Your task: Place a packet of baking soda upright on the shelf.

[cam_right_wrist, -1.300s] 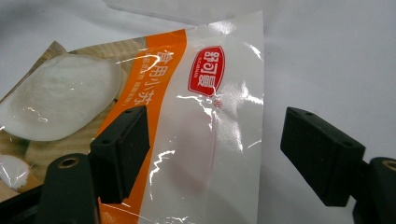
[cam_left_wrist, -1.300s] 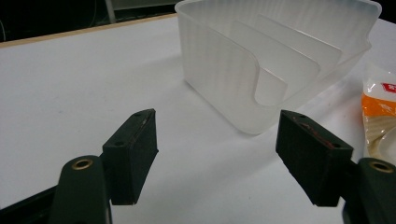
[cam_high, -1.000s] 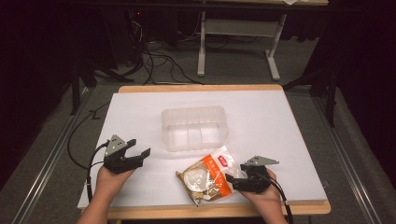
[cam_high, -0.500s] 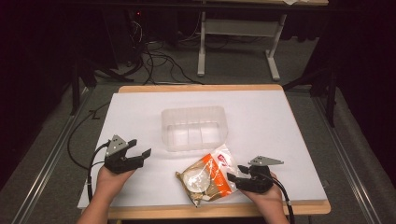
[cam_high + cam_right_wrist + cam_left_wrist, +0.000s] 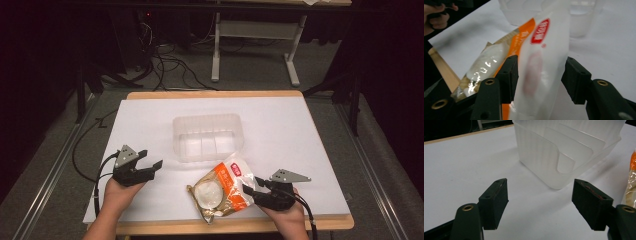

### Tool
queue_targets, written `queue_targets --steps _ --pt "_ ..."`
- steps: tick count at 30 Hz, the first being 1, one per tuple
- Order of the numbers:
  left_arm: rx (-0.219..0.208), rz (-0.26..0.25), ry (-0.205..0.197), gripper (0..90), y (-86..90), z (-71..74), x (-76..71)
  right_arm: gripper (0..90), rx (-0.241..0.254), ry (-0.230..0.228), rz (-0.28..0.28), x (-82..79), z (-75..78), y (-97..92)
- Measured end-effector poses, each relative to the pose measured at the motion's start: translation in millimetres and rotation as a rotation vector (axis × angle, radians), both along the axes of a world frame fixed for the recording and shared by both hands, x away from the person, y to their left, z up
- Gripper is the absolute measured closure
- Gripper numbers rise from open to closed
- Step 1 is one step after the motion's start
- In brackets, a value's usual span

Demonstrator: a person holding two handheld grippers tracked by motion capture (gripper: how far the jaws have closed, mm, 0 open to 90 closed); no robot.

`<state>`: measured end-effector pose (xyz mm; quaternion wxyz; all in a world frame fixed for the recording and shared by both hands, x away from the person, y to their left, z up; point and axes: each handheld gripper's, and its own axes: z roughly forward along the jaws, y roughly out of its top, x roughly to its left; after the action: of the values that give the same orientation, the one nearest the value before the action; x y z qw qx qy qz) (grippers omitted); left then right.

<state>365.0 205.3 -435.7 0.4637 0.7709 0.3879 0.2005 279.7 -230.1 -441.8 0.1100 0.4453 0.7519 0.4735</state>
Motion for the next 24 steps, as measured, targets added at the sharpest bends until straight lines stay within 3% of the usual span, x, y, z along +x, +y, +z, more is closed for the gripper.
queue_targets --steps 8,13,15,19,21,23,24 --pt "0.006 -0.005 -0.002 29.5 -1.0 -0.4 -0.1 53.8 0.015 -0.068 0.037 -10.7 8.2 11.2" --pt "0.006 -0.007 -0.001 29.5 -1.3 -0.6 0.0 68.5 0.016 -0.11 0.046 -14.4 12.5 16.0" --pt "0.007 -0.008 -0.001 29.5 -1.2 -0.6 0.0 79.7 0.02 -0.128 0.044 -15.5 15.5 16.6" --pt "0.009 -0.011 -0.003 29.5 -1.4 -0.5 -0.2 90.0 0.028 -0.147 0.051 -16.9 19.0 18.8" --pt "0.009 -0.011 -0.005 29.5 -1.3 -0.4 -0.3 90.0 0.027 -0.154 0.053 -17.6 20.9 20.3" --pt "0.01 -0.011 -0.005 29.5 -1.1 -0.3 -0.3 90.0 0.017 -0.201 0.075 -20.6 29.6 23.8" --pt "0.01 -0.01 -0.004 29.5 -0.9 -0.4 -0.2 90.0 0.017 -0.201 0.075 -20.6 29.6 23.8"
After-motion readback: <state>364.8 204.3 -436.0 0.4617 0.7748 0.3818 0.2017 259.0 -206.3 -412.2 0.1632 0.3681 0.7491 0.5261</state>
